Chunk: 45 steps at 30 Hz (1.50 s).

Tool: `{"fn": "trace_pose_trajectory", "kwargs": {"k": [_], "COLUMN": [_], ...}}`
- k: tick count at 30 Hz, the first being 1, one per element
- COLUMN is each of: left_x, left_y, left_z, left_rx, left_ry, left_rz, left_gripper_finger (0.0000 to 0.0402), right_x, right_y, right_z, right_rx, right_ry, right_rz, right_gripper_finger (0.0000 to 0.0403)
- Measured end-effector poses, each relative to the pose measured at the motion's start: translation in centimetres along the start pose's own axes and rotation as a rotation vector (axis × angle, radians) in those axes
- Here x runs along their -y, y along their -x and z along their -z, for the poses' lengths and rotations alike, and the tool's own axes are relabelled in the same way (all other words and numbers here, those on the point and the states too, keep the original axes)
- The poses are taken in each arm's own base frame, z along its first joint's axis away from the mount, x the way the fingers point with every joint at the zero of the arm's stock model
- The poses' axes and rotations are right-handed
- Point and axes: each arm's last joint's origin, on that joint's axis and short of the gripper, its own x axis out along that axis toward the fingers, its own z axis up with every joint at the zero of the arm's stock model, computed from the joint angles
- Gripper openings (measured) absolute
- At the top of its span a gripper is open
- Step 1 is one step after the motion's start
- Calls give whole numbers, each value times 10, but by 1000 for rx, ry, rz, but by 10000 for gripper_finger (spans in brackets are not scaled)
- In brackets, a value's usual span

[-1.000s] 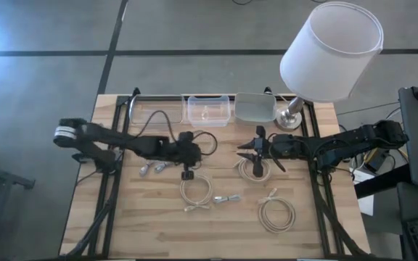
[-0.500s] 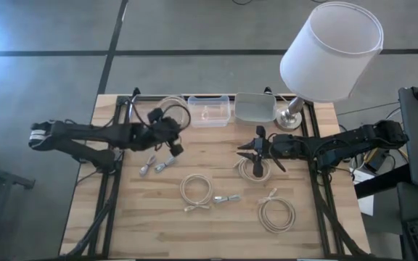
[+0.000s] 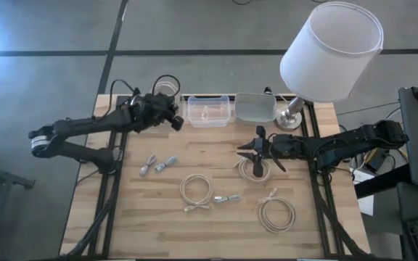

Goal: Pick & Place USB Port
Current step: Put the brown HDMI cable into the left transparent bin

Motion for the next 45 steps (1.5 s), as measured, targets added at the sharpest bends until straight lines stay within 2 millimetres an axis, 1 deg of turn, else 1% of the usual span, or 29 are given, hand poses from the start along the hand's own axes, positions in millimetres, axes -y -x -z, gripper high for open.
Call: {"fn": "trace_pose_trajectory", "kwargs": {"k": [4, 9, 15, 18, 25, 31, 37, 43, 45], "left_x": [-9, -17, -20, -19, -18, -19, -19, -19, -19], "left_y": [-21, -43, -60, -66, -75, -80, -81, -81, -81], "left_z": [10, 25, 44, 51, 61, 65, 66, 66, 65], "left_rx": [-5, 21, 118, 120, 80, 61, 57, 58, 56], "left_ry": [43, 109, 177, 188, 174, 164, 161, 161, 133], "left_rz": [-27, -67, -126, -125, -139, -176, -178, -179, -172], "left_gripper_finger": [48, 48, 48, 48, 53, 84, 110, 114, 115], "right_x": [0, 0, 0, 0, 0, 0, 0, 0, 0], "right_y": [0, 0, 0, 0, 0, 0, 0, 0, 0], "right_z": [0, 0, 0, 0, 0, 0, 0, 0, 0], "right_rx": [1, 1, 1, 0, 0, 0, 0, 0, 0], "right_ry": [-1, -2, -4, -4, -4, -4, -4, -4, -3], "right_rz": [0, 0, 0, 0, 0, 0, 0, 0, 0], "right_gripper_finger": [77, 72, 77, 81, 76, 68, 76, 82, 81]}}
